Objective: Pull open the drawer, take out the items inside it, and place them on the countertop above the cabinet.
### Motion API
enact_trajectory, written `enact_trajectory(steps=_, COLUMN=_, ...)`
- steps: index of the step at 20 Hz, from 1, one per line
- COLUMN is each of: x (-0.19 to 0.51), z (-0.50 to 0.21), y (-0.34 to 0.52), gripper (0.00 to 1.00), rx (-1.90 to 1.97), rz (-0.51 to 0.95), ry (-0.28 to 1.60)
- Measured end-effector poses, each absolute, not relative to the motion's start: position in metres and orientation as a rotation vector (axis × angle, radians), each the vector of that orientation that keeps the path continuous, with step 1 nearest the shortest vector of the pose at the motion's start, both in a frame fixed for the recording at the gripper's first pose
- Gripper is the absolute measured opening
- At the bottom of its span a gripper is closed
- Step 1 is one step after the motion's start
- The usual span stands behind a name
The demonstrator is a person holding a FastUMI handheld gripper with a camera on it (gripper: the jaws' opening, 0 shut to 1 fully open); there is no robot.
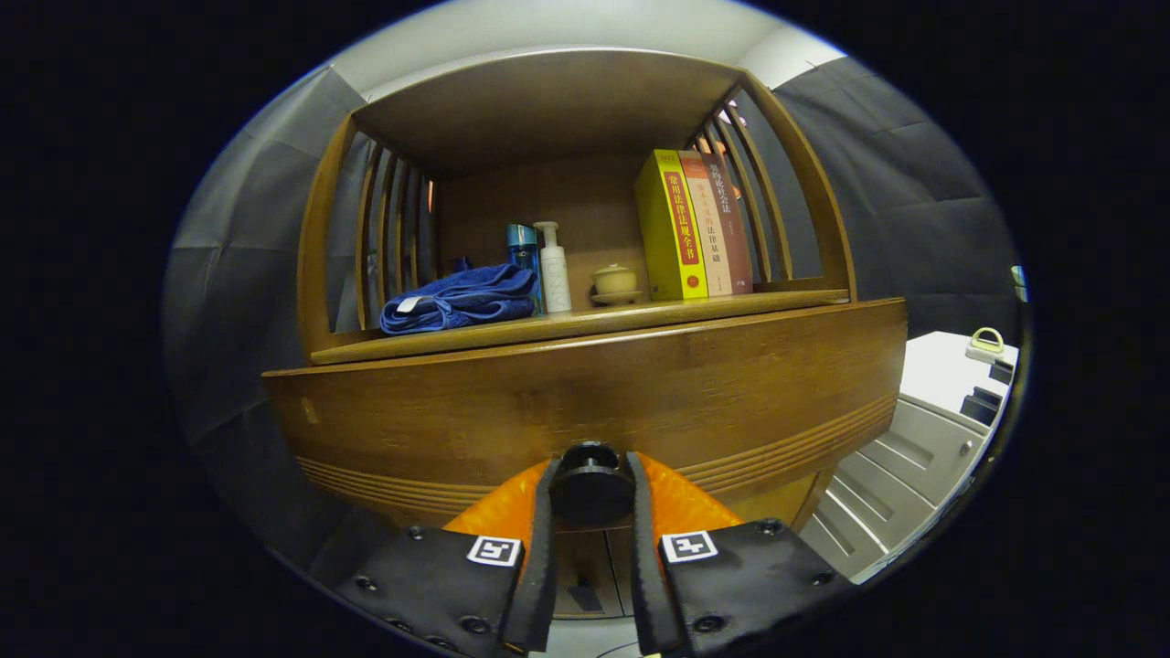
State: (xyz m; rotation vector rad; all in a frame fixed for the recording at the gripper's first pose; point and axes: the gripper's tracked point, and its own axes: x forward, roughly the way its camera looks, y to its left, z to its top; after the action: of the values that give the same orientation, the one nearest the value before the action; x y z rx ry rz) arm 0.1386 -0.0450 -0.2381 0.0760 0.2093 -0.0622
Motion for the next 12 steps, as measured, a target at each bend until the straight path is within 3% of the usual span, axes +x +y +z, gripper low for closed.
enact_trajectory(steps=12, x=0.075, z=-0.233, y=-0.043, gripper=0.42, rx=0.068, rz=-0.056, ry=0.225)
